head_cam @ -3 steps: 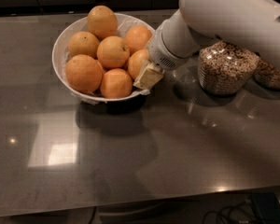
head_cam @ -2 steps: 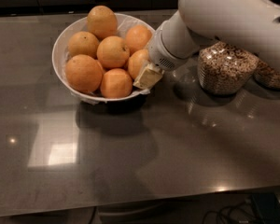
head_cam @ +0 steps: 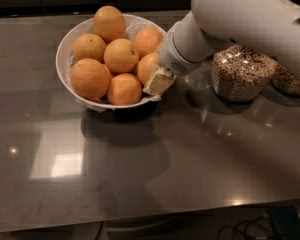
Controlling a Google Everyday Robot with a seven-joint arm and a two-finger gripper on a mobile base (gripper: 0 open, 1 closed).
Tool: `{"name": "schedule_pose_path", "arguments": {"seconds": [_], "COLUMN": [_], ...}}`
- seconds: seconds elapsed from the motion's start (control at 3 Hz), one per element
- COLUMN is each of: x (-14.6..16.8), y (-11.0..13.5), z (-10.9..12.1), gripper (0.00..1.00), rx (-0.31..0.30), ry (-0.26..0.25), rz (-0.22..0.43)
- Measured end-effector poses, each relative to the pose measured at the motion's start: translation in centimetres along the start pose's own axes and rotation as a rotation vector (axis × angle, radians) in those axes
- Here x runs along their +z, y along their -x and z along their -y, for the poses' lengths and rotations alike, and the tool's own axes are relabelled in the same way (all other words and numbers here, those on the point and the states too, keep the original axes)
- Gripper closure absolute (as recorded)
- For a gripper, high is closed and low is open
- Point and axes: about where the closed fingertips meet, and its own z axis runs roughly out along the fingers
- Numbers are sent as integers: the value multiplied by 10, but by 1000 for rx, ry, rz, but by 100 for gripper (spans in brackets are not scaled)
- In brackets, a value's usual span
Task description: Pick orange from white bowl
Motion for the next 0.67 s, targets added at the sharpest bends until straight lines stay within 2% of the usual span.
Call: {"name": "schedule_pose_path", "arguments": {"seconds": [0.33,0.67], "x": [-2,-9], "y": [2,5], "z": [0,0], "gripper": [100,100], "rx": [2,7], "ry": [8,17], "rz": [12,43]}}
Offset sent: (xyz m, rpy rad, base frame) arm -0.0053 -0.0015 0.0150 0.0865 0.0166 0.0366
